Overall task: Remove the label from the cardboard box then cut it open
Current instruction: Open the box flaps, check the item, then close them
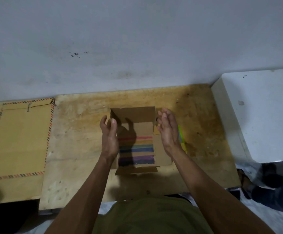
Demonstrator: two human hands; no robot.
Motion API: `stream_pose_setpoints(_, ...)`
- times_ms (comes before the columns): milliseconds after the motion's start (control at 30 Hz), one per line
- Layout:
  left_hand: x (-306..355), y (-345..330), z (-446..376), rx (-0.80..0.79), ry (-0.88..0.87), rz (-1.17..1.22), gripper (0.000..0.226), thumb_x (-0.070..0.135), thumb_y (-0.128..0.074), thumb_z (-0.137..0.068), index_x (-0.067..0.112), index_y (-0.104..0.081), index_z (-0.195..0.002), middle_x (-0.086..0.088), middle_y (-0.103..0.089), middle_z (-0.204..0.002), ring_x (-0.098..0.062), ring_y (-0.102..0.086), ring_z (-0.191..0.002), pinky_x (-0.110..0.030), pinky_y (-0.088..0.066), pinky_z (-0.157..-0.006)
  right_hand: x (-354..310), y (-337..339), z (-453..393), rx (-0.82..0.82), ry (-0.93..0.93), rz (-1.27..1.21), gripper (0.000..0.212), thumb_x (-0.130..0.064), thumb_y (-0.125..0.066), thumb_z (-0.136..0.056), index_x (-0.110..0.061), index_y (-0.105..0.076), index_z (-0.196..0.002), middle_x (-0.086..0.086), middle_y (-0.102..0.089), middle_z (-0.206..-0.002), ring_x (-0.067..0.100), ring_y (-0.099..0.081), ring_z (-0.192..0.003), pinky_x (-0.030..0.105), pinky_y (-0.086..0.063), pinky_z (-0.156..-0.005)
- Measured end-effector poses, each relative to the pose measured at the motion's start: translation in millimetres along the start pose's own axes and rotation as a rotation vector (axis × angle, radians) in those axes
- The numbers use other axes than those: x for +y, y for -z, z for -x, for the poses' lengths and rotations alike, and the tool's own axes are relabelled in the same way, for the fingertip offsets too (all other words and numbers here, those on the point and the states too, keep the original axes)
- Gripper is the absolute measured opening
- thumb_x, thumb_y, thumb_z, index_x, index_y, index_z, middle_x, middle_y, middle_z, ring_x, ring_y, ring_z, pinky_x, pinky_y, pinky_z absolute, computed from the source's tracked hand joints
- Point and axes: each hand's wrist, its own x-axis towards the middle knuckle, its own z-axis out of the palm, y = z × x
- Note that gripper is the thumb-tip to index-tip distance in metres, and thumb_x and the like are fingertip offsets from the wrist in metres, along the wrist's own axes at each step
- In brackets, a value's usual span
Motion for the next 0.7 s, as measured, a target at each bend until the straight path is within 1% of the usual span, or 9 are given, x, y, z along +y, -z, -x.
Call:
stream_pose_setpoints(67,-4.2,-2.0,0.5,0.068,-0.075,-0.111,0.070,0.057,-0.047,-0.093,0.018,-0.020,-0.145,-0.006,-0.033,-0.148,-0.012,-0.045,-0.127,-0.036,-0.047,-0.106,-1.0,-2.8,-3.3,0.008,0.064,0.086,0.037,-0.042,-0.046,-0.096,-0.031,-0.048,-0.131,0.000,-0.050,-0.140,0.014,-0.049,-0.128,0.037,-0.044,-0.105)
stream_pose_setpoints(167,-17.4,-0.5,-1.5,0.108,-0.297,-0.507,0.070,0.063,-0.049,-0.087,0.014,-0.034,-0.134,-0.007,-0.034,-0.138,-0.013,-0.039,-0.122,-0.032,-0.042,-0.103,-0.4,-1.8,-3.0,0.015,0.239,0.347,0.033,-0.037,-0.046,-0.098,-0.022,-0.051,-0.128,0.001,-0.050,-0.130,0.012,-0.050,-0.118,0.027,-0.045,-0.096)
stream_pose_setpoints(267,-25.6,-0.9,-8.6,0.088,-0.404,-0.921,0.064,0.063,-0.041,-0.091,0.018,-0.041,-0.136,-0.005,-0.034,-0.145,-0.026,-0.029,-0.133,-0.043,-0.036,-0.108,4.9,-1.8,-4.3,0.005,0.444,0.652,0.035,-0.035,-0.046,-0.097,-0.018,-0.054,-0.126,0.000,-0.052,-0.124,0.007,-0.046,-0.114,0.018,-0.037,-0.092)
stream_pose_setpoints(333,-25.2,-2.3,-17.1,0.082,-0.353,-1.084,0.064,0.062,-0.032,-0.095,0.020,-0.037,-0.144,-0.003,-0.029,-0.155,-0.031,-0.021,-0.141,-0.051,-0.030,-0.113,11.2,-3.2,-12.5,-0.041,0.495,0.767,0.038,-0.036,-0.043,-0.098,-0.019,-0.052,-0.130,0.001,-0.054,-0.127,0.009,-0.042,-0.114,0.028,-0.039,-0.094)
stream_pose_setpoints(400,-25.1,-1.5,-28.8,0.035,-0.254,-1.191,0.067,0.063,-0.023,-0.097,0.023,-0.027,-0.151,0.000,-0.017,-0.163,-0.033,-0.008,-0.147,-0.059,-0.018,-0.118,16.0,-4.8,-22.8,-0.081,0.487,0.857,0.039,-0.035,-0.039,-0.099,-0.019,-0.051,-0.133,0.002,-0.050,-0.136,0.014,-0.039,-0.121,0.042,-0.041,-0.100)
stream_pose_setpoints(433,-26.2,0.1,-35.3,-0.002,-0.214,-1.235,0.069,0.064,-0.020,-0.097,0.025,-0.022,-0.154,0.001,-0.009,-0.165,-0.033,-0.002,-0.150,-0.062,-0.011,-0.119,17.3,-5.2,-28.0,-0.093,0.485,0.911,0.040,-0.034,-0.037,-0.099,-0.018,-0.051,-0.134,0.003,-0.046,-0.141,0.018,-0.037,-0.125,0.045,-0.040,-0.103)
stream_pose_setpoints(567,-31.9,7.2,-60.2,-0.168,-0.081,-1.364,0.072,0.065,-0.013,-0.097,0.028,-0.002,-0.158,0.003,0.012,-0.167,-0.032,0.018,-0.151,-0.065,0.007,-0.118,18.0,-4.9,-45.1,-0.206,0.480,1.165,0.049,-0.035,-0.029,-0.098,-0.019,-0.044,-0.142,0.002,-0.031,-0.157,0.028,-0.026,-0.139,0.047,-0.031,-0.111)
stream_pose_setpoints(633,-35.0,8.2,-69.1,-0.233,-0.034,-1.394,0.072,0.066,-0.012,-0.097,0.030,0.004,-0.158,0.001,0.018,-0.166,-0.031,0.023,-0.150,-0.065,0.010,-0.117,20.7,-4.7,-52.0,-0.307,0.403,1.312,0.051,-0.036,-0.030,-0.099,-0.023,-0.032,-0.149,-0.002,-0.023,-0.161,0.025,-0.016,-0.145,0.049,-0.024,-0.116)
stream_pose_setpoints(700,-39.9,9.1,-73.6,-0.270,-0.002,-1.399,0.074,0.067,-0.013,-0.096,0.031,0.008,-0.157,0.001,0.023,-0.164,-0.031,0.026,-0.148,-0.064,0.012,-0.116,28.4,-3.4,-57.3,-0.352,0.283,1.423,0.056,-0.041,-0.027,-0.100,-0.024,-0.019,-0.153,-0.003,-0.014,-0.163,0.024,-0.004,-0.149,0.052,-0.016,-0.119)
